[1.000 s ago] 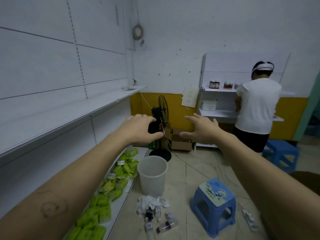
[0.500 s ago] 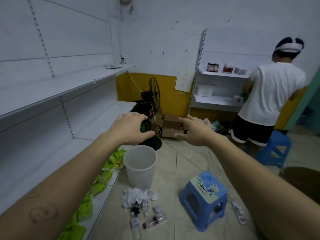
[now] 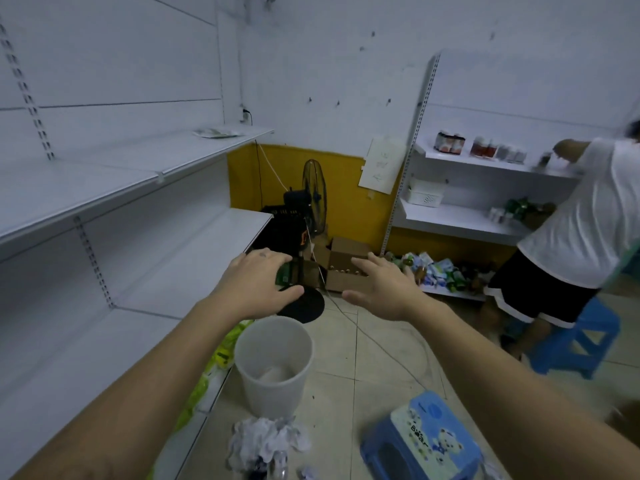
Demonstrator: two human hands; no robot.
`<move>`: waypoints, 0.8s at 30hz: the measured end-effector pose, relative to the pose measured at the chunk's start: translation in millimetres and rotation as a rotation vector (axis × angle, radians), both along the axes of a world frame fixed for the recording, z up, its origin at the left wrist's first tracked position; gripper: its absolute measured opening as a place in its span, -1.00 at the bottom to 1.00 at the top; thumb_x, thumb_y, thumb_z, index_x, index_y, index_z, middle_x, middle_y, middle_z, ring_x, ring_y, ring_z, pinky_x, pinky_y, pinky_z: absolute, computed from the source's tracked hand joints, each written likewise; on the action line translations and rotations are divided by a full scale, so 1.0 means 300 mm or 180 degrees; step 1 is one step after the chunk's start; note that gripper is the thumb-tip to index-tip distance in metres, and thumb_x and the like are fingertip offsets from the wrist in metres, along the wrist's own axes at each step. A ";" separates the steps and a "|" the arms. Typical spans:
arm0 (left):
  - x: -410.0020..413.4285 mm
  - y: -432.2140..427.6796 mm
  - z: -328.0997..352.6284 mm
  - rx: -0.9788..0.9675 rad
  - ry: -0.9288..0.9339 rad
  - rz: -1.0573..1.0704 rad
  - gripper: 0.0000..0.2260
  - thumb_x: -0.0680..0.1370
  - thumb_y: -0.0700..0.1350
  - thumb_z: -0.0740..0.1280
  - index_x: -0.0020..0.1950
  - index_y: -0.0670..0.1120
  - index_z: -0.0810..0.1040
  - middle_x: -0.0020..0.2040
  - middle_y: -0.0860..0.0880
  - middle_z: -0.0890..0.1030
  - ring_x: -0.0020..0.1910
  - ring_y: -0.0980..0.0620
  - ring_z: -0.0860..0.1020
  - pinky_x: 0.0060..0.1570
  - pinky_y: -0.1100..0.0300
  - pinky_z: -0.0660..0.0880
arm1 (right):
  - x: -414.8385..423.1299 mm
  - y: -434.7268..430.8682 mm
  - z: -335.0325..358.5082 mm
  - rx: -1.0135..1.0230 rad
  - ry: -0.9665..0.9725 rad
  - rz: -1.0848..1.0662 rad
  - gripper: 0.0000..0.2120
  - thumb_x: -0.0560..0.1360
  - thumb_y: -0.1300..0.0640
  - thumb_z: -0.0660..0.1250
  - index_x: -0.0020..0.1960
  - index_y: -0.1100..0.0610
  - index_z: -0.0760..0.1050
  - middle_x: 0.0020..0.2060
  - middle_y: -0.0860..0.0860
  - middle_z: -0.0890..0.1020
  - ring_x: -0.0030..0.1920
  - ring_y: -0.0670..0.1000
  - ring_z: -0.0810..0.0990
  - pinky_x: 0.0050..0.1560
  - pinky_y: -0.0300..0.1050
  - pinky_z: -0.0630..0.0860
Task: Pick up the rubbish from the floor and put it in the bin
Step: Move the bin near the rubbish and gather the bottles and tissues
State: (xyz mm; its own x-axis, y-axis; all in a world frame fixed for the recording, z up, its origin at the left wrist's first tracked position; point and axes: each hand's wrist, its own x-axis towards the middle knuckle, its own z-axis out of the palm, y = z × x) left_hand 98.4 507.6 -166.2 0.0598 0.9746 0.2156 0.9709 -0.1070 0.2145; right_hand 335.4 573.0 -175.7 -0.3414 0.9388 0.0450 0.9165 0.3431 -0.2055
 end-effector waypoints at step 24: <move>0.081 0.353 -0.191 -0.0438 -0.0092 0.1787 -0.37 0.45 0.33 0.23 0.44 0.05 0.33 0.39 -0.01 0.45 0.37 -0.05 0.38 0.34 0.01 0.31 | -0.232 0.751 -0.255 -0.0519 0.0069 0.2039 -0.23 0.38 -0.38 0.23 0.48 -0.14 0.09 0.52 0.02 0.16 0.51 0.11 0.13 0.40 0.31 0.08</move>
State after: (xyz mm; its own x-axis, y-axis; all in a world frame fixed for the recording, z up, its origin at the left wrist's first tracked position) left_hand 122.6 613.5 -223.5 -0.4787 0.8745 0.0784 0.8643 0.4536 0.2172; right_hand 265.7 798.3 -252.1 -0.8353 0.5456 -0.0673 0.5365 0.7821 -0.3169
